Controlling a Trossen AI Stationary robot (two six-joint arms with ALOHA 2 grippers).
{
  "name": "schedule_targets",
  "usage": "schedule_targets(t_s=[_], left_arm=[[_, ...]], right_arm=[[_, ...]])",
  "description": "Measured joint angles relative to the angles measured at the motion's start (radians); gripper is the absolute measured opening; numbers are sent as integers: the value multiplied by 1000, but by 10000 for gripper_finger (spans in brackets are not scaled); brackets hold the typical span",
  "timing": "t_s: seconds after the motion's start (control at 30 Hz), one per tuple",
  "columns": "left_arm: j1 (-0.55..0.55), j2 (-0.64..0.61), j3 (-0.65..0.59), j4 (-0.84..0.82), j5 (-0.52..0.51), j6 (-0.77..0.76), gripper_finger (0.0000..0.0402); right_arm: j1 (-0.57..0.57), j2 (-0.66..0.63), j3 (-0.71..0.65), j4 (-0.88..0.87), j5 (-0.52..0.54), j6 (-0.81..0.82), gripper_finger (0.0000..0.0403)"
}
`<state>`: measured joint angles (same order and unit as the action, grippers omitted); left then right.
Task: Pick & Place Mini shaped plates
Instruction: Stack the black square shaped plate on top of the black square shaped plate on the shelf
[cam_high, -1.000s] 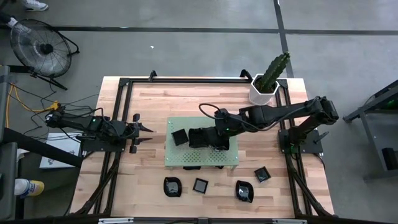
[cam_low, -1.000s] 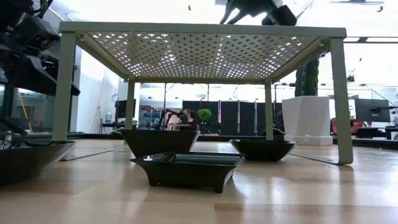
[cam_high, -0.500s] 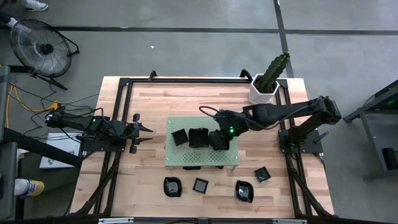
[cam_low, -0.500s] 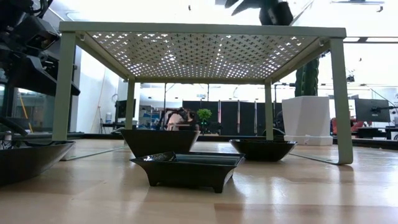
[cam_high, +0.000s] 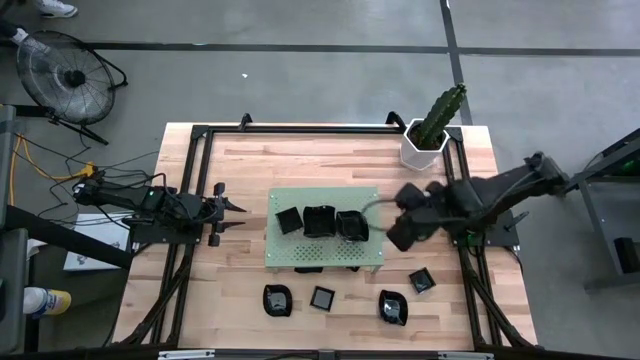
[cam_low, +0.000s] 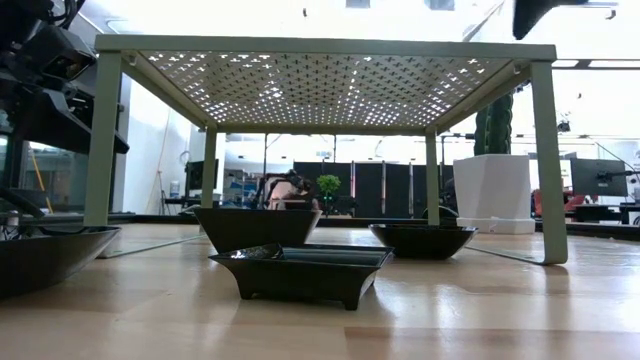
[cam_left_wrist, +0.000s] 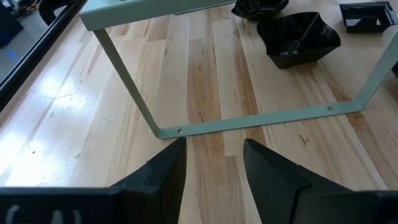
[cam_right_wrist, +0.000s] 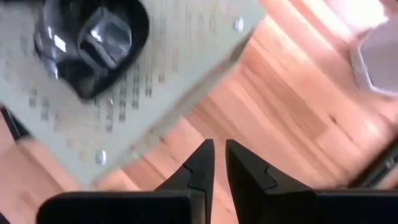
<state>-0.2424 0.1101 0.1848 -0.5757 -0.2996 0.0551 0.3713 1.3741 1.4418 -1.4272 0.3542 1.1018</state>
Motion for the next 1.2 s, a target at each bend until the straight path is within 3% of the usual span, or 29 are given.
schedule_targets(t_s=[0.27, 0.4, 0.53, 0.77, 1.07, 1.2], left_arm=[[0, 0, 0, 0, 0, 0, 156], [0, 0, 0, 0, 0, 0, 156], [0, 0, 0, 0, 0, 0, 156], [0, 0, 0, 0, 0, 0, 156], [0, 0, 0, 0, 0, 0, 156], [0, 0, 0, 0, 0, 0, 156]], right_arm=[[166, 40, 0, -55, 21, 90, 39], [210, 42, -63, -56, 10, 143, 35], [243, 39, -189, -29, -56, 202, 38], [294, 39, -394, 173, -203, 217, 53], [333, 39, -530, 270, -349, 53, 74], [345, 39, -583, 291, -387, 152, 82]])
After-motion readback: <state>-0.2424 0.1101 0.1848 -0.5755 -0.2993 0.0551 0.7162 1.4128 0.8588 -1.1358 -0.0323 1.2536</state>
